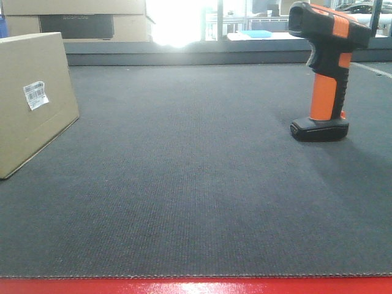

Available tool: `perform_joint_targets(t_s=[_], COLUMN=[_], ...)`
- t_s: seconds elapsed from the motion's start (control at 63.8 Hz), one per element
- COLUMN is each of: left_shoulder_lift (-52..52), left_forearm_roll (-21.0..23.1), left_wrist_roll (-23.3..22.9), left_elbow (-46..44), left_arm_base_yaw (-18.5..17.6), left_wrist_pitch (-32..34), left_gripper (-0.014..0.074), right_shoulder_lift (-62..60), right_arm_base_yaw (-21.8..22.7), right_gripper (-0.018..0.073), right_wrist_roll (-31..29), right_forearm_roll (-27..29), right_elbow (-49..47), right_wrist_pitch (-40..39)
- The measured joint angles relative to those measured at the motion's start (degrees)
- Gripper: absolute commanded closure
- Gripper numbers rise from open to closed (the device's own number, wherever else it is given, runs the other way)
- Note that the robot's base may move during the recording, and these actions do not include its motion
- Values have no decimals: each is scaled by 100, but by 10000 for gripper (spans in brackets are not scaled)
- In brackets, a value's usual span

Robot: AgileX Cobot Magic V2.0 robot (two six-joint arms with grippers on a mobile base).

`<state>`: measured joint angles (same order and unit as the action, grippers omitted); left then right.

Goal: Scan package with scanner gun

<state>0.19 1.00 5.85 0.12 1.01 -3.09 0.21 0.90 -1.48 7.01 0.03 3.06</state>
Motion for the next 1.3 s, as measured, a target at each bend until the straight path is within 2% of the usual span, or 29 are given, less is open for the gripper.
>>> perform_joint_targets(t_s=[0.596, 1.051, 1.129, 1.239, 1.302], left_shoulder_lift=[0, 0, 0, -5, 69], left_forearm_roll=[0, 0, 0, 0, 0], left_wrist_roll=[0, 0, 0, 0, 0], left_elbow=[0, -12, -200, -929, -1443], left_arm_base_yaw=[0, 0, 0, 0, 0], left_wrist_pitch=[54, 1154, 1043, 544, 89], left_gripper=[707, 707, 707, 702, 650], right_shoulder_lift=[0, 0, -4, -13, -13], right_arm_base_yaw=[0, 0, 0, 0, 0], right_gripper=[713, 713, 713, 713, 713], right_wrist_roll=[0, 0, 0, 0, 0], right_forearm_roll=[0, 0, 0, 0, 0], right_elbow=[0, 0, 0, -333, -801], right_wrist_pitch=[0, -720, -839, -812, -682])
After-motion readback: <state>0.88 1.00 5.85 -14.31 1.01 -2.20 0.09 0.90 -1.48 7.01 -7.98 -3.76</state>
